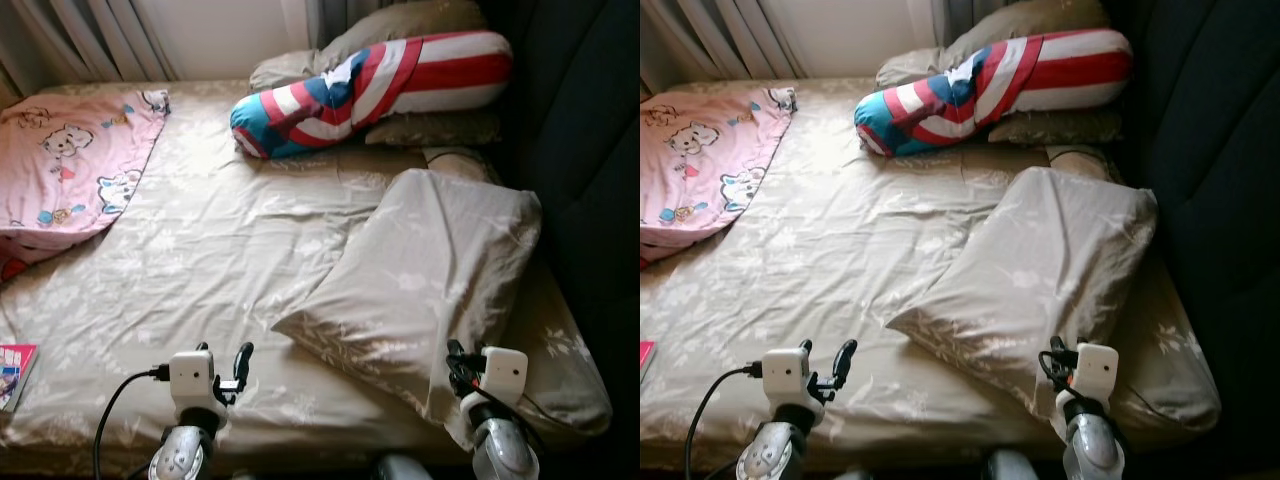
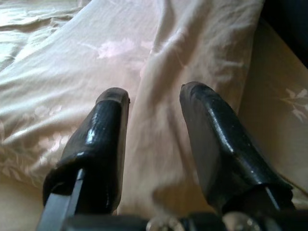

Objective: Clean up the room

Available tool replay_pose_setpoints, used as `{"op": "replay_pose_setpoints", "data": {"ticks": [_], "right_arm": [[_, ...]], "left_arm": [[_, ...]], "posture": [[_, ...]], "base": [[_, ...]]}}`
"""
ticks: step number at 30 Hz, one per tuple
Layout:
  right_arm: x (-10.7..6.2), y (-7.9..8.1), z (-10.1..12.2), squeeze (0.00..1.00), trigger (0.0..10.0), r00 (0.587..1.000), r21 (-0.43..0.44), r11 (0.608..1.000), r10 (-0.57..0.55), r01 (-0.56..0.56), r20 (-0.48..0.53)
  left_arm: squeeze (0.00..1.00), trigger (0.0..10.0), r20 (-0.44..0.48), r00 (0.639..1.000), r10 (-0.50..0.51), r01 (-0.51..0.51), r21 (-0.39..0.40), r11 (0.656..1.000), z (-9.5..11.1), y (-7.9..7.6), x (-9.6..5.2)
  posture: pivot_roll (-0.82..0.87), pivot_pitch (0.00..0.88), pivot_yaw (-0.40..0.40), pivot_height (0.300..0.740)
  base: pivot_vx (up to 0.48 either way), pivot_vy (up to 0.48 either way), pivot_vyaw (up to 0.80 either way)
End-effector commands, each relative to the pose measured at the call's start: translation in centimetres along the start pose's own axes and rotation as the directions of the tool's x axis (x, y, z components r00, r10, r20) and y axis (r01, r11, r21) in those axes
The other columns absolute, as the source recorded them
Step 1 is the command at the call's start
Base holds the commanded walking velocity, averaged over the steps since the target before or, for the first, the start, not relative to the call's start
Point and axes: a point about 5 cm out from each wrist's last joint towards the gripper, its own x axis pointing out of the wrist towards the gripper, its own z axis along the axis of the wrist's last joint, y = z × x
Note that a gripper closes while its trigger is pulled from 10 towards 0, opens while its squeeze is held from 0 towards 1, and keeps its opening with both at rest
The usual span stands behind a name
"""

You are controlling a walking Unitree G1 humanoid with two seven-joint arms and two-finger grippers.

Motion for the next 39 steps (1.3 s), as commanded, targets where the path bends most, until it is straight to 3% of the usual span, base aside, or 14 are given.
{"op": "replay_pose_setpoints", "data": {"ticks": [1, 15, 22, 27, 36, 39], "right_arm": [[-0.3, 0.0, -0.6, 0.0, 10.0, 1.0, 0.004, 1.0, -0.004, 0.004, -0.02], [0.2, 0.4, 0.2, 0.0, 10.0, 0.999, 0.032, 0.999, 0.026, -0.027, 0.02], [0.4, 0.8, 0.5, 0.0, 10.0, 0.999, 0.038, 0.999, 0.03, -0.032, 0.03], [0.6, 0.8, 0.4, 0.0, 10.0, 0.999, 0.039, 0.999, 0.029, -0.03, 0.023], [1.0, -0.2, 0.7, 0.0, 10.0, 0.997, 0.032, 0.996, -0.078, 0.078, 0.015], [1.4, -1.5, 0.1, 0.0, 10.0, 0.985, 0.053, 0.986, -0.153, 0.157, -0.078]], "left_arm": [[0.0, 10.0, -0.033, 0.999, -0.002, 0.003, 0.008, 1.0, -0.5, 0.1, -0.3], [0.0, 10.0, -0.038, 0.999, 0.007, -0.006, 0.005, 1.0, -0.6, 0.2, -0.3], [0.0, 10.0, -0.039, 0.999, 0.009, -0.009, 0.003, 1.0, -0.6, 0.2, -0.3], [0.0, 10.0, -0.038, 0.999, 0.01, -0.01, 0.003, 1.0, -0.6, 0.2, -0.3], [0.0, 10.0, -0.041, 0.999, 0.008, -0.008, 0.001, 1.0, -0.6, 0.2, -0.4], [0.0, 10.0, -0.052, 0.999, -0.002, 0.002, -0.003, 1.0, -0.7, 0.1, -0.3]], "posture": [[-0.12, 0.134, 0.029, 0.641], [-0.12, 0.142, 0.023, 0.641], [-0.11, 0.146, 0.022, 0.681], [-0.11, 0.149, 0.021, 0.681], [-0.11, 0.155, 0.023, 0.681], [-0.11, 0.158, 0.024, 0.681]], "base": [[0.0, 0.0, 0.0], [0.0, 0.0, 0.0], [0.0, 0.0, 0.0], [0.0, 0.0, 0.0], [0.0, 0.0, 0.0], [0.0, 0.0, 0.0]]}}
